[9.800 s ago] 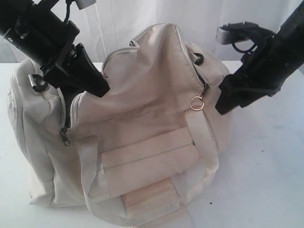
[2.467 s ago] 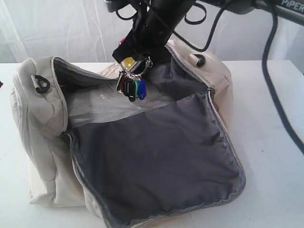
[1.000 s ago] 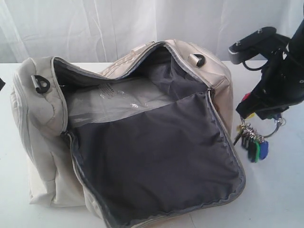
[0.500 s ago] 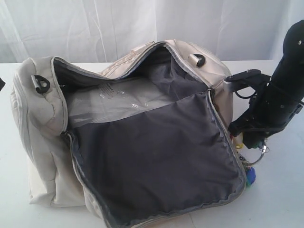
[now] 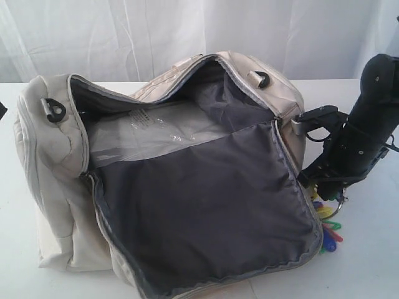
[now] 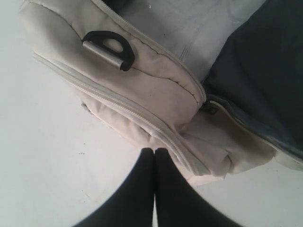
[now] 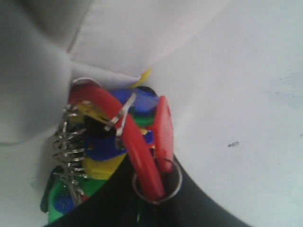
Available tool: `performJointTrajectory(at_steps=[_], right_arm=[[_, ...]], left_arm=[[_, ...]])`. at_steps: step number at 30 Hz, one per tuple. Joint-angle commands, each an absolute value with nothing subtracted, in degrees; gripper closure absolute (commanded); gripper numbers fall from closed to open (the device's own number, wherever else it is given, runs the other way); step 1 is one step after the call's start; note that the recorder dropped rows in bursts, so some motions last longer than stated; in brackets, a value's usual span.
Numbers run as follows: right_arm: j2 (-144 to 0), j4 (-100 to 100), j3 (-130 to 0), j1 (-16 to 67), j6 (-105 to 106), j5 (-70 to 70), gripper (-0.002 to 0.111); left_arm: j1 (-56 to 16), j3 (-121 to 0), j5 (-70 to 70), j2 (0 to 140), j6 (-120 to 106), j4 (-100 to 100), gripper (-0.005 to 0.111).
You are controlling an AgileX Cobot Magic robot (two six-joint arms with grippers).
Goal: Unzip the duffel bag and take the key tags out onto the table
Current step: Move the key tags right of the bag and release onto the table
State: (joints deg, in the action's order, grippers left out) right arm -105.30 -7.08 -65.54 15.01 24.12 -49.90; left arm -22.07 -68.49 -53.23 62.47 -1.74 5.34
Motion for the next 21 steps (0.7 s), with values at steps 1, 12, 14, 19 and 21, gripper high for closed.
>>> performJointTrajectory(at_steps=[1,12,14,19,21], right_arm=[[-106.16,-3.03,-65.24,14.84,20.37,-47.51,0.083],[-103.77,2.31,-65.7,14.84,17.65,-46.6,0.05],[-102.19,2.31,-66.13,14.84,17.65,-46.7,0.05],[-96.0,1.25,-67.51,14.84,16.17,-48.06,0.05],[-93.16,0.97,-67.75,14.84,14.64,-48.53,0.052]], left_arm=[[-22.38,-68.56,-53.88,61.99,-1.9,4.39,0.107],[-22.38,-68.56,-53.88,61.99,-2.37,3.86,0.107],[-22.38,-68.56,-53.88,61.99,-2.37,3.86,0.107],[-22.38,-68.56,-53.88,61.99,-2.37,3.7,0.107],[-22.38,-68.56,-53.88,61.99,-2.37,3.7,0.107]])
